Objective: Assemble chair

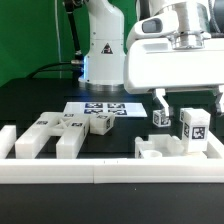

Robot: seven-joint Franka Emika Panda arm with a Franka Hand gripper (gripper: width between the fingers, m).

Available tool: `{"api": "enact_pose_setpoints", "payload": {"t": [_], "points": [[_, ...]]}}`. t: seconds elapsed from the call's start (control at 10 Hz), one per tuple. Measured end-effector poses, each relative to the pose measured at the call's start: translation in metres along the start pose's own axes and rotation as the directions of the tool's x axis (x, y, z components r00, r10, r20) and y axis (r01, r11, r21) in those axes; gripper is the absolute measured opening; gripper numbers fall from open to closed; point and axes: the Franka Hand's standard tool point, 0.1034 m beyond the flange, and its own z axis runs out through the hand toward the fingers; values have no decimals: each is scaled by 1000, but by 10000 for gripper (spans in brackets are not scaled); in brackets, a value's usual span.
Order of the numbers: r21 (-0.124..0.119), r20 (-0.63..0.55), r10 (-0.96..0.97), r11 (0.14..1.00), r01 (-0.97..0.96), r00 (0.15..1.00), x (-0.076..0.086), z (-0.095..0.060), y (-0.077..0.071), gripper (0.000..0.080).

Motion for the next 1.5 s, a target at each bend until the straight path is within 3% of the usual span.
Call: {"api": "enact_pose_setpoints", "payload": {"t": [0.1, 0.2, 0.3, 0.6, 0.9, 1.3, 1.4, 1.5], "points": [[28, 130, 6, 1000, -10, 992, -3, -1, -6, 649], [34, 152, 6, 999, -12, 988, 4, -3, -6, 649], [49, 249, 2, 999, -14, 969, -4, -1, -7, 649], [88, 452, -15, 996, -28, 892, -3, -1, -12, 649], [84, 457, -6, 996, -37, 889, 4, 5, -2, 649], [74, 398, -28, 997, -2, 917, 12, 7, -2, 649], [77, 391, -43, 997, 14, 920, 12, 8, -3, 523], [76, 390, -54, 997, 27, 919, 12, 8, -3, 523]]}}
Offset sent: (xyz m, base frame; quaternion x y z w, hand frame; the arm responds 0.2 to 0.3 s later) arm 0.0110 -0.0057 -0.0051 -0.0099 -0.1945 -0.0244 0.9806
